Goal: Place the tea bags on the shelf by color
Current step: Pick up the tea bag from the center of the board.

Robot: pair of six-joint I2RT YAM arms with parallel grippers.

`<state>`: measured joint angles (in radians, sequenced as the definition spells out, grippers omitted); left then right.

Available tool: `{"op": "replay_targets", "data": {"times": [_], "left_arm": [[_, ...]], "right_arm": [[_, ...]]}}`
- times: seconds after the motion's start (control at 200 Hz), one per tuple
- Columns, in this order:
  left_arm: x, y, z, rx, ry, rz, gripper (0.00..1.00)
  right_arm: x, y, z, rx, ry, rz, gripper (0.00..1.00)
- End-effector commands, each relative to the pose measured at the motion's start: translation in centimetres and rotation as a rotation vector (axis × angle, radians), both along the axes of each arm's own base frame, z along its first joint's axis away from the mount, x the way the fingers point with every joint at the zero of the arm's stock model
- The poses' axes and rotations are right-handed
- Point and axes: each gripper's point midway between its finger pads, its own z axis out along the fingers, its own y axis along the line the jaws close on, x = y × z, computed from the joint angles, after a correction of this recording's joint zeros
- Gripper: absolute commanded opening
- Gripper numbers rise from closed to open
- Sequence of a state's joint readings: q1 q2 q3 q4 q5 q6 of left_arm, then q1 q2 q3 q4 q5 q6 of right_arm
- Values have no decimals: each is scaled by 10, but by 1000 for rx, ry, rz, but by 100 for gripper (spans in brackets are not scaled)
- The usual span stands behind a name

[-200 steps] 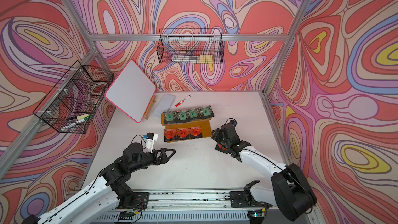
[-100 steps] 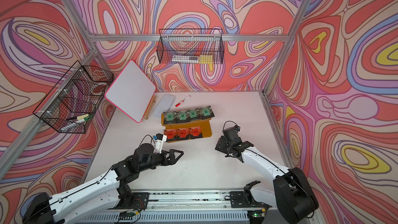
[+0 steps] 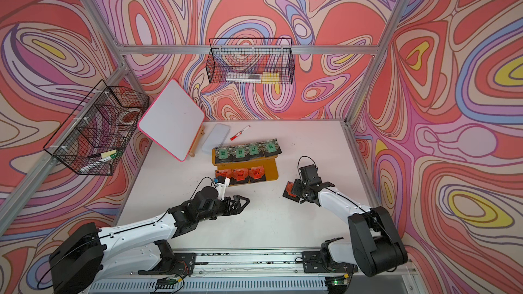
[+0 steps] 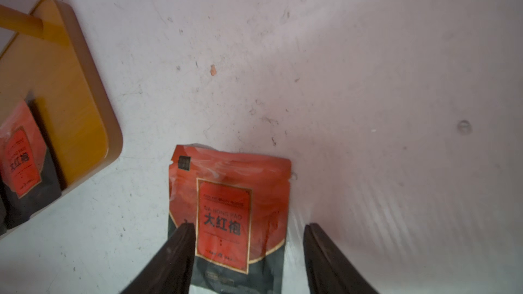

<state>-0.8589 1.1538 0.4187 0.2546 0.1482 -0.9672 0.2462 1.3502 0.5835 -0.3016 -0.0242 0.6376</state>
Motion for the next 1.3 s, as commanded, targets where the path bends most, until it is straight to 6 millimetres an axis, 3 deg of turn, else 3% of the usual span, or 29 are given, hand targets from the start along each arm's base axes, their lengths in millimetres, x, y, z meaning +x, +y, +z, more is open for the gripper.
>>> {"op": "replay_targets", "data": {"times": [0.0,0.17,0.526,0.551,0.691,1.022,1.297], "left_arm": [[13,-14,20,-59,-53,21,93],[18,-24,14,-54,-46,18,93],[31,-44,-9,-66,-12,22,82],[38,-52,5,-94,-34,20,81],[45,-62,-1,-95,-32,23,78],[55,-78,-15,-95,-18,22,75],[59,-95,-25,-100,1,-7,74]], "right_arm": [[11,8,4,46,-18,42,62],[11,17,1,89,-16,84,61],[5,47,0,226,2,207,54],[5,48,0,229,-3,212,54],[8,52,1,242,-25,233,53],[15,24,-4,126,-3,85,52],[28,34,-7,169,-19,97,52]]}}
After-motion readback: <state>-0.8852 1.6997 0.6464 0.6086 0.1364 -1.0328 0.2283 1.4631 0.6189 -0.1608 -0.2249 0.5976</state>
